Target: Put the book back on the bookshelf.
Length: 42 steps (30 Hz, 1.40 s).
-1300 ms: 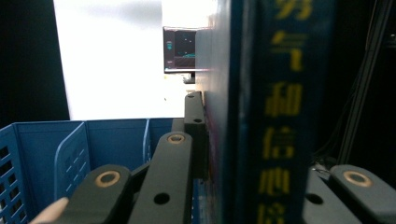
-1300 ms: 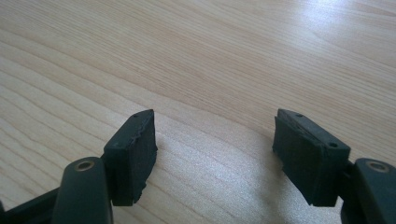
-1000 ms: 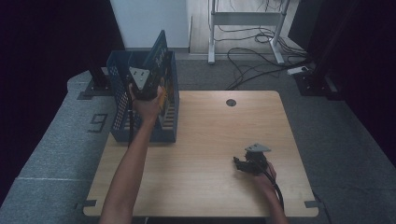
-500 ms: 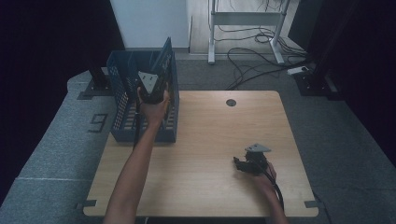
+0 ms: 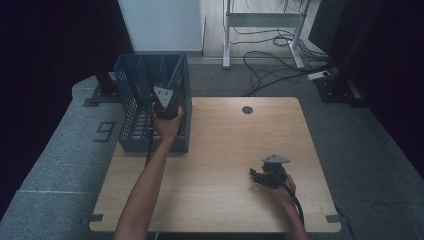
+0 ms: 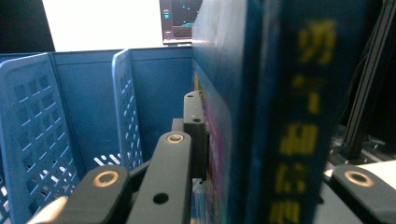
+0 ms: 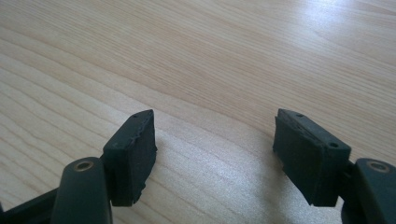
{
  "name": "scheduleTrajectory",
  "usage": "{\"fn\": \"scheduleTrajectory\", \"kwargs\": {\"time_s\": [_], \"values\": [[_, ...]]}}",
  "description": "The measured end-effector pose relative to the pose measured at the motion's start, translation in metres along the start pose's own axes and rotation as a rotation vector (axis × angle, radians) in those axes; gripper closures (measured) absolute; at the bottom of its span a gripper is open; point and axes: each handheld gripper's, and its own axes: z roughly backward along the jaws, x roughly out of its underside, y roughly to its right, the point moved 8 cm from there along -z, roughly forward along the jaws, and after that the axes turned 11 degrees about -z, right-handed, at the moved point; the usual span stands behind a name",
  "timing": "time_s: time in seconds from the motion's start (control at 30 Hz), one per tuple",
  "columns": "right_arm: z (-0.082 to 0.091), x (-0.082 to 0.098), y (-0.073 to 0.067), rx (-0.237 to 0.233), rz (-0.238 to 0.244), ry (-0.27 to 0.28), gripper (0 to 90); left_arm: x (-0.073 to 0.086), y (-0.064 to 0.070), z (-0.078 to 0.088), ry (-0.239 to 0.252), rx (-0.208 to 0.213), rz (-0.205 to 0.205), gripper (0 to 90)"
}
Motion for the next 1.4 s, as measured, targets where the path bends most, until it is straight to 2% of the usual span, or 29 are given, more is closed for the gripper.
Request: {"fn": "scheduleTrajectory", "kwargs": {"time_s": [0.17, 0.27, 0.3, 0.37, 0.47, 0.6, 0.73, 1.0, 1.2, 1.33, 1.4], "values": [[0.0, 0.0, 0.0, 0.0, 0.002, 0.0, 29.0, 0.003, 0.01, 0.005, 0.006, 0.026, -0.05, 75.3], [0.0, 0.0, 0.0, 0.001, 0.002, 0.0, 28.7, 0.005, 0.014, 0.006, -0.001, 0.048, -0.061, 66.4], [0.0, 0.0, 0.0, 0.001, 0.002, 0.0, 28.7, 0.007, 0.016, 0.006, -0.014, 0.061, -0.074, 66.4], [0.001, 0.001, 0.0, -0.001, 0.0, 0.0, 28.7, 0.01, 0.018, 0.006, -0.028, 0.073, -0.08, 58.2], [0.001, 0.001, 0.0, -0.005, -0.005, -0.001, 28.8, 0.013, 0.019, 0.007, -0.037, 0.104, -0.067, 49.2], [0.001, 0.001, 0.0, -0.006, -0.007, -0.003, 28.7, 0.013, 0.019, 0.011, -0.042, 0.128, -0.055, 44.1], [0.001, 0.001, 0.0, -0.006, -0.005, -0.002, 28.7, 0.012, 0.018, 0.014, -0.042, 0.138, -0.052, 41.9], [0.001, 0.0, 0.0, -0.01, -0.013, 0.0, 28.7, 0.011, 0.015, 0.019, -0.048, 0.182, -0.016, 38.7], [0.001, 0.0, 0.001, -0.011, -0.014, 0.0, 28.7, 0.011, 0.018, 0.023, -0.072, 0.219, 0.002, 32.3], [0.001, 0.0, 0.0, -0.01, -0.015, -0.001, 28.7, 0.017, 0.023, 0.029, -0.127, 0.278, 0.007, 27.6], [0.001, 0.0, 0.0, -0.01, -0.015, -0.001, 28.7, 0.02, 0.023, 0.031, -0.135, 0.288, 0.014, 27.2]]}}
